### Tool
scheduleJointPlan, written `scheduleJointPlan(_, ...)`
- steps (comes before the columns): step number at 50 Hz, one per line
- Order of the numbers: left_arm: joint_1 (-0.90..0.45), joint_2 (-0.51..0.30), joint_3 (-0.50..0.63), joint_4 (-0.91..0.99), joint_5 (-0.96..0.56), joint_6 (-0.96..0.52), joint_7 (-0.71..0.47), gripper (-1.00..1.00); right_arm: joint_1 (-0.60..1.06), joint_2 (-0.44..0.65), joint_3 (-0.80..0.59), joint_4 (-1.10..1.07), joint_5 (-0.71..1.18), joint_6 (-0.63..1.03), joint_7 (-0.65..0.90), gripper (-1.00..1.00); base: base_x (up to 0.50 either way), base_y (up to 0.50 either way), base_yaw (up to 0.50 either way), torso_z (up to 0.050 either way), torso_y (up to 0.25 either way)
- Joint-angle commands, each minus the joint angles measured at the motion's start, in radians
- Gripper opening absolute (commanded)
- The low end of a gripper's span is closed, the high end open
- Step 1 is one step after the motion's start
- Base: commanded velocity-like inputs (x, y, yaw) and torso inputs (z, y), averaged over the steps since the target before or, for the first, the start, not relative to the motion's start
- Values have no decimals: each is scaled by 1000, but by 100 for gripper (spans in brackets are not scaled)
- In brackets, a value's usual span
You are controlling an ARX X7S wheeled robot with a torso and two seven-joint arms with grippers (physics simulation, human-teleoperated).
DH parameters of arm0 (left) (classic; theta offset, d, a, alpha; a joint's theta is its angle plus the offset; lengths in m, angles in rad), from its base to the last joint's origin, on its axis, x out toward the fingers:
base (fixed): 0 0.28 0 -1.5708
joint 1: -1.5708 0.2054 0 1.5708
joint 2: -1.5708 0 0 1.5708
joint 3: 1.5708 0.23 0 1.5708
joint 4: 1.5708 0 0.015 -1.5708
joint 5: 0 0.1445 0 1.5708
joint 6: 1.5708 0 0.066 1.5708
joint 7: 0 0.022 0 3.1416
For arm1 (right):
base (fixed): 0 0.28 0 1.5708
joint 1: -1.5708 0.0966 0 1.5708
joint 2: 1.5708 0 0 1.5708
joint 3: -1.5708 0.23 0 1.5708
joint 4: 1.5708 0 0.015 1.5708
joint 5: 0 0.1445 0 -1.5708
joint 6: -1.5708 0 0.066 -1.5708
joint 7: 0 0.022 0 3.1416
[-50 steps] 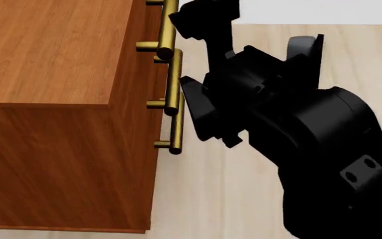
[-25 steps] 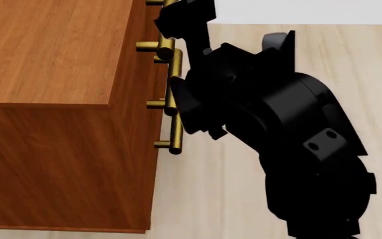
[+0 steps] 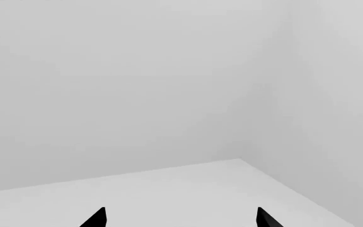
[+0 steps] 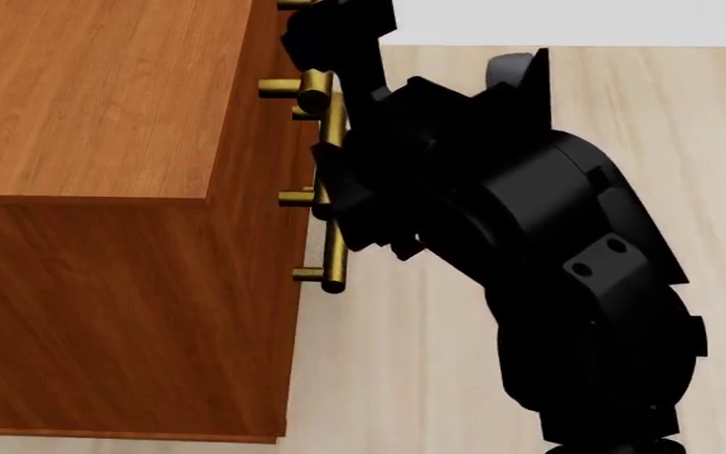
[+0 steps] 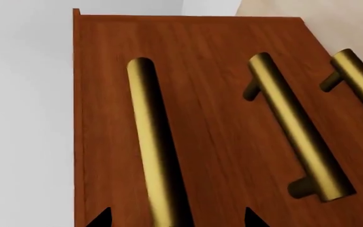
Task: Close the bottom drawer of the cabinet and open the top drawer.
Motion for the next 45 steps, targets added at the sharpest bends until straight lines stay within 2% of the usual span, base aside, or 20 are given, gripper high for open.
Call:
scheduleJointPlan(1,7,11,12,-6,20,13,11,100,-14,11,3,-52,13,-10,24,100,0,0,0,0,0)
scheduleJointPlan(4,12,23,20,-11,37,22,25,100,-20,13,3,-72,12,-16,31,100,0,0,0,0,0)
scheduleJointPlan(7,-15,-39,-11,8,-40,-14,-38,100,-34,13,9,-116,18,-26,47,100,0,0,0,0,0)
scheduleJointPlan(10,10,20,22,-12,37,22,20,100,-46,16,11,-155,21,-29,60,100,0,0,0,0,0)
scheduleJointPlan(12,-13,-36,-6,5,-32,-9,-35,100,-50,19,15,-161,28,-30,61,100,0,0,0,0,0)
scheduleJointPlan(14,8,12,21,-11,30,21,13,100,-49,22,16,-164,29,-32,62,100,0,0,0,0,0)
scheduleJointPlan(16,-11,-39,-7,7,-32,-8,-39,100,-46,20,15,-161,30,-34,61,100,0,0,0,0,0)
scheduleJointPlan(17,-11,-39,-7,6,-34,-7,-39,100,-42,21,10,-161,27,-32,62,-100,0,0,0,0,0)
scheduleJointPlan(19,8,7,18,-10,24,21,7,100,-41,21,9,-162,28,-33,63,-100,0,0,0,0,0)
scheduleJointPlan(20,-5,-29,-1,3,-19,1,-29,100,-41,19,8,-162,27,-36,64,-100,0,0,0,0,0)
scheduleJointPlan(22,-11,-45,-9,8,-40,-8,-45,100,-40,18,6,-166,29,-36,63,-100,0,0,0,0,0)
scheduleJointPlan(26,8,3,18,-9,23,20,3,100,-42,22,2,-169,26,-35,59,-100,0,0,0,0,0)
scheduleJointPlan(27,-5,-35,-3,4,-28,1,-33,100,-42,23,3,-167,27,-37,60,-100,0,0,0,0,0)
scheduleJointPlan(31,-8,-48,-11,9,-43,-5,-45,100,-41,28,4,-172,25,-41,60,-100,0,0,0,0,5)
scheduleJointPlan(33,13,5,18,-9,23,25,5,100,-42,32,2,-176,25,-40,60,-100,0,0,0,0,0)
scheduleJointPlan(34,2,-24,3,0,-12,10,-22,100,-43,33,3,-179,24,-42,60,-100,0,0,0,0,0)
scheduleJointPlan(36,16,11,25,-13,34,31,13,100,-41,39,2,-179,22,-39,58,-100,0,0,0,0,0)
scheduleJointPlan(38,-4,-38,0,2,-25,3,-35,100,-43,44,2,-179,16,-43,57,-100,0,0,0,0,5)
scheduleJointPlan(40,13,0,22,-10,25,27,3,100,-47,50,2,-185,11,-46,61,-100,0,0,0,0,0)
scheduleJointPlan(45,-1,-37,6,4,-15,5,-31,100,-54,68,9,-201,16,-48,70,-100,0,0,0,0,2)
